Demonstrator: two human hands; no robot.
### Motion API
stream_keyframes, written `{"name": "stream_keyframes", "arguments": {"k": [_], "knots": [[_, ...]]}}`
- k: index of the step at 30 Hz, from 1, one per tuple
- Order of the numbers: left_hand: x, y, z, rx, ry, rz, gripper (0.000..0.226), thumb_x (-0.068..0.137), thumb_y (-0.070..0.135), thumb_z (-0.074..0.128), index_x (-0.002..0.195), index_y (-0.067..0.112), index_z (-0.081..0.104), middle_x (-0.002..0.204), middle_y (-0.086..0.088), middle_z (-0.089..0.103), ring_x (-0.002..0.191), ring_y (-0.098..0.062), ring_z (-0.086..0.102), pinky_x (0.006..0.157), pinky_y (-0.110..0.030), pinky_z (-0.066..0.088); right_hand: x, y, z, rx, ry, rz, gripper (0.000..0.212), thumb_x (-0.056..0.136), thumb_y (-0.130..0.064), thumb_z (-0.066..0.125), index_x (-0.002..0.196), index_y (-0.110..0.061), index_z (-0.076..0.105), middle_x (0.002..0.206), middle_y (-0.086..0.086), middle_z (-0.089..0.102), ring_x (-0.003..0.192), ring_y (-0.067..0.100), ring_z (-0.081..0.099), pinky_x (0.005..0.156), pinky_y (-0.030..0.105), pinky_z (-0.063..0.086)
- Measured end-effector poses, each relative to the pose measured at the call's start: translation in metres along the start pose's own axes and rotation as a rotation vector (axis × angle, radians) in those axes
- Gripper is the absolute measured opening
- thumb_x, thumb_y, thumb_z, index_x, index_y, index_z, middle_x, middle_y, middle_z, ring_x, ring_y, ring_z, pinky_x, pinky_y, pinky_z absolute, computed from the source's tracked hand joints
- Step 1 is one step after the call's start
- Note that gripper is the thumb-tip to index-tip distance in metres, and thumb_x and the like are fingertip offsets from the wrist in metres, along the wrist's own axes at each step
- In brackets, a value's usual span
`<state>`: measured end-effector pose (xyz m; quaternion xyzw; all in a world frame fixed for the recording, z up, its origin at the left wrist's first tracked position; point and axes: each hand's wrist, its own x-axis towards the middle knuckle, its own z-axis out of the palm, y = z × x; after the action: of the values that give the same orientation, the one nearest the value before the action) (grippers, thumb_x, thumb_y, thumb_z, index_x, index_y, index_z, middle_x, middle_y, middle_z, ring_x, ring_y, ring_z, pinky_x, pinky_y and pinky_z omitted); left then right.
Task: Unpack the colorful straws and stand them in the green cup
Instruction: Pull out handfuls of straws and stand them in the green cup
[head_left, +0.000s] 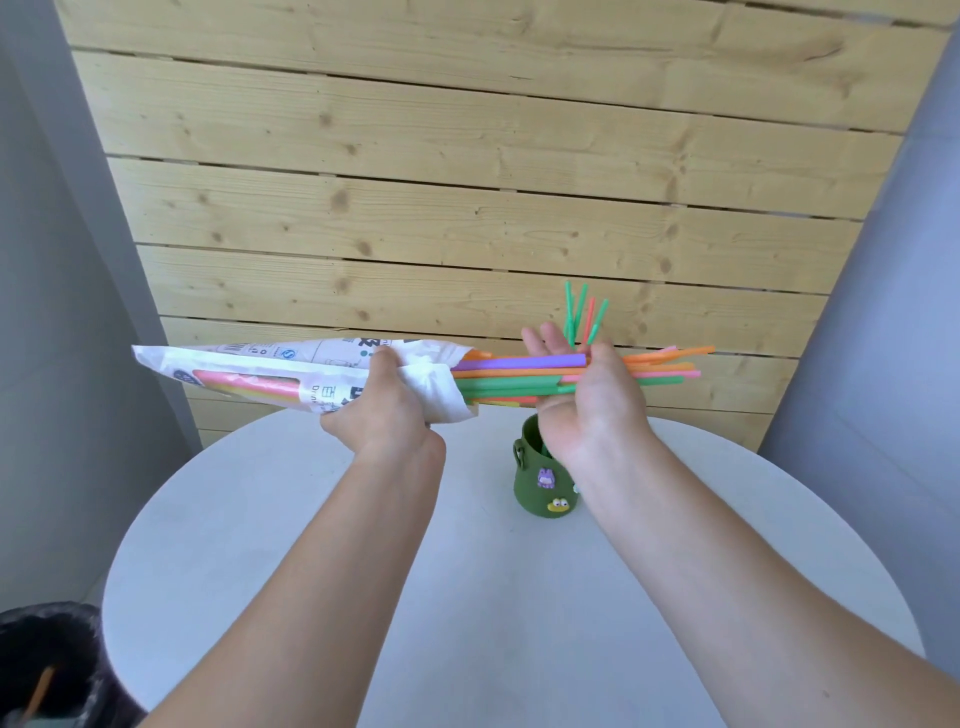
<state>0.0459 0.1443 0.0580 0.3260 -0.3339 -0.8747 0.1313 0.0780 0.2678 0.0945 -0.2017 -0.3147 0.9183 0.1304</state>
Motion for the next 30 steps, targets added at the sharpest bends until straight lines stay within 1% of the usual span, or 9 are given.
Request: {"name": "stream_keyframes", "arguments": {"k": [3,9,13,16,19,20,22,25,30], "knots": [[0.003,0.001,-0.001,0.013,0.008,0.002,0.064,0.080,0.027,0.082,0.135,0.020,0.052,0.120,0.003,0.072,0.100,-0.021,0.075,0.090,-0.039,0.062,0.002,-0.010,-0.002,0.092,0.005,0.015,0.022,0.107,-0.031,0.045,0.099,-0.012,0.052,0.095,0.012,0.068,0.088,0.028,0.075,0.095,0.048,0.055],[0.003,-0.006,-0.003,0.046,0.013,0.012,0.058,0.082,0.027,0.081,0.131,0.020,0.050,0.118,0.002,0.071,0.094,-0.021,0.072,0.092,-0.040,0.061,0.005,-0.013,-0.007,0.074,0.034,0.008,0.032,0.097,-0.038,0.061,0.086,-0.009,0.053,0.083,0.006,0.056,0.069,0.021,0.065,0.091,0.042,0.059],[0.006,-0.006,-0.003,0.068,0.027,0.003,0.061,0.082,0.029,0.081,0.132,0.021,0.047,0.121,0.001,0.069,0.099,-0.023,0.073,0.094,-0.043,0.061,0.003,-0.009,-0.012,-0.041,-0.048,-0.014,0.031,0.088,-0.042,0.072,0.093,-0.014,0.060,0.083,0.005,0.068,0.080,0.024,0.073,0.091,0.038,0.058],[0.009,-0.003,-0.004,0.074,0.041,-0.002,0.061,0.083,0.029,0.081,0.132,0.022,0.044,0.124,0.001,0.067,0.103,-0.025,0.073,0.093,-0.042,0.061,0.005,-0.006,-0.016,-0.111,-0.107,-0.039,0.031,0.088,-0.047,0.070,0.092,-0.018,0.062,0.088,0.006,0.074,0.087,0.024,0.075,0.095,0.039,0.056],[0.012,-0.001,-0.004,0.068,0.050,-0.005,0.063,0.083,0.029,0.081,0.135,0.022,0.045,0.124,0.002,0.067,0.102,-0.024,0.072,0.091,-0.041,0.061,0.008,0.001,-0.021,-0.104,-0.137,-0.025,0.057,0.079,-0.065,0.070,0.103,-0.015,0.063,0.114,0.010,0.074,0.102,0.025,0.074,0.097,0.043,0.054],[0.012,-0.001,-0.004,0.068,0.050,-0.006,0.061,0.083,0.029,0.080,0.132,0.023,0.044,0.123,0.002,0.067,0.101,-0.024,0.072,0.090,-0.040,0.060,0.007,0.004,-0.023,-0.100,-0.150,-0.016,0.063,0.075,-0.069,0.070,0.108,-0.015,0.063,0.115,0.010,0.074,0.103,0.026,0.074,0.094,0.041,0.054],[0.013,-0.002,-0.003,0.073,0.046,-0.009,0.057,0.083,0.029,0.081,0.124,0.024,0.042,0.122,0.002,0.067,0.099,-0.024,0.071,0.087,-0.039,0.060,0.003,0.010,-0.024,-0.104,-0.184,-0.013,0.060,0.077,-0.068,0.069,0.109,-0.018,0.064,0.106,0.006,0.073,0.100,0.027,0.071,0.087,0.038,0.051],[0.014,-0.003,-0.003,0.069,0.043,-0.003,0.056,0.082,0.029,0.081,0.122,0.024,0.042,0.120,0.001,0.068,0.097,-0.024,0.071,0.087,-0.038,0.060,-0.004,0.014,-0.023,-0.086,-0.223,-0.023,0.047,0.082,-0.060,0.070,0.104,-0.019,0.063,0.101,0.008,0.073,0.098,0.029,0.071,0.095,0.043,0.052],[0.016,0.000,-0.004,0.043,0.035,0.033,0.062,0.080,0.028,0.083,0.128,0.024,0.044,0.119,0.002,0.068,0.103,-0.024,0.073,0.097,-0.047,0.060,-0.010,0.013,-0.020,-0.028,-0.303,0.001,0.071,0.075,-0.066,0.070,0.130,-0.024,0.058,0.109,0.017,0.077,0.107,0.029,0.073,0.104,0.049,0.051]]}}
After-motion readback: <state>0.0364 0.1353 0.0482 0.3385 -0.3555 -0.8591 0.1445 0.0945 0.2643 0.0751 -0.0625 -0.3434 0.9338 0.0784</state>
